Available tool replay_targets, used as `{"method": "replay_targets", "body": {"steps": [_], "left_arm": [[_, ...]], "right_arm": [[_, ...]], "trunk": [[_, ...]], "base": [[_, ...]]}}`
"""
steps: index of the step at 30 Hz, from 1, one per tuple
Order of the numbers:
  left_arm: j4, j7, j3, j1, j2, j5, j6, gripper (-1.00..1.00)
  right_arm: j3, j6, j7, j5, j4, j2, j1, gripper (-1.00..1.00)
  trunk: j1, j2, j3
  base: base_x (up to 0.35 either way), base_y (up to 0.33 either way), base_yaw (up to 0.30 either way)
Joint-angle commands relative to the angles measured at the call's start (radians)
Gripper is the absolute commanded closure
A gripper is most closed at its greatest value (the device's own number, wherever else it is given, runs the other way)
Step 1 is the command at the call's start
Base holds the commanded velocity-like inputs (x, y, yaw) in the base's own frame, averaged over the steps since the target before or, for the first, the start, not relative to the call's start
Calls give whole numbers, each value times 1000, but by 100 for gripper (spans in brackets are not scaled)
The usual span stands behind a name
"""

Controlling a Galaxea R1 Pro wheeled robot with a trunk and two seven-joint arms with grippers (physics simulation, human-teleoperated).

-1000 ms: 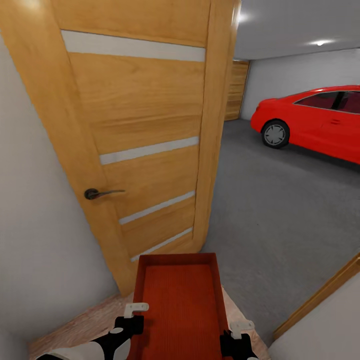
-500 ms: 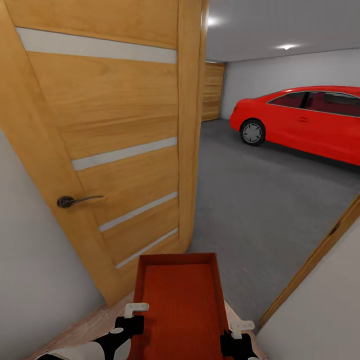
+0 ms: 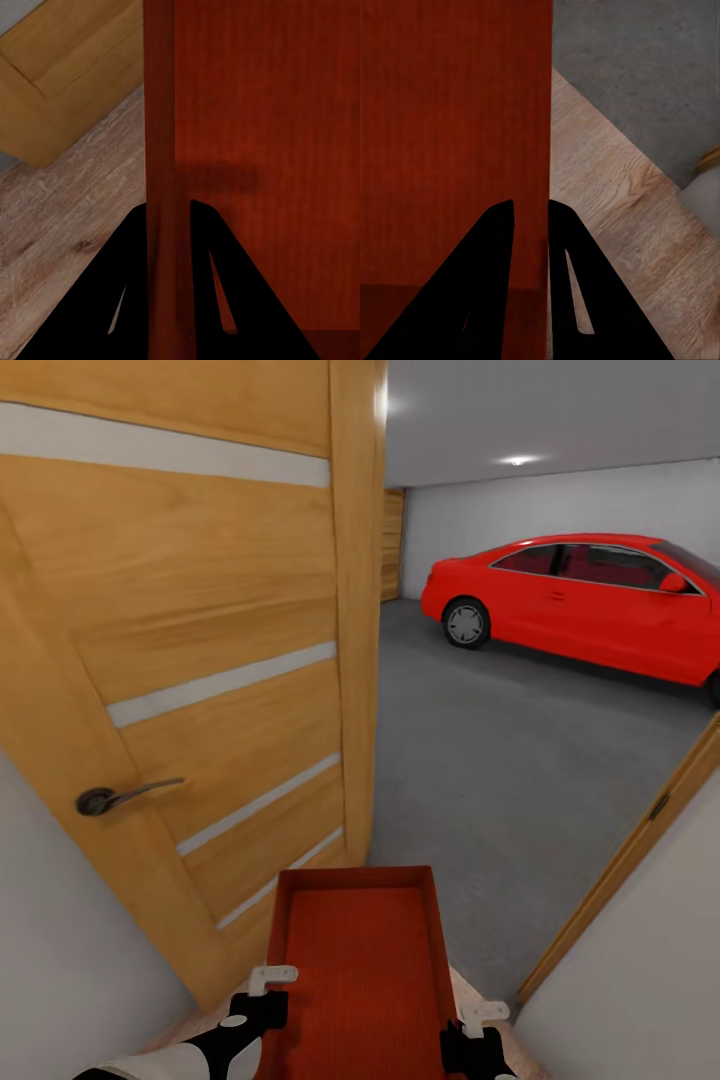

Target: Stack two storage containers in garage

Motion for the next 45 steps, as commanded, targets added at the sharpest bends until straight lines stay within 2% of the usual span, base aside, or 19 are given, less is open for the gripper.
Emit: {"method": "replay_targets", "body": {"steps": [1,24,45], "left_arm": [[2,5,23,-3,17,-10,-5,100],[2,5,23,-3,20,-10,-5,100],[2,5,23,-3,18,-10,-5,100]], "right_arm": [[23,-3,16,25,13,-11,0,100],[23,-3,17,25,13,-11,0,100],[23,-3,16,25,13,-11,0,100]], "trunk": [[1,-2,-1],[1,-2,6],[1,-2,14]], "base": [[136,285,-250],[136,242,-250],[8,10,-250]]}}
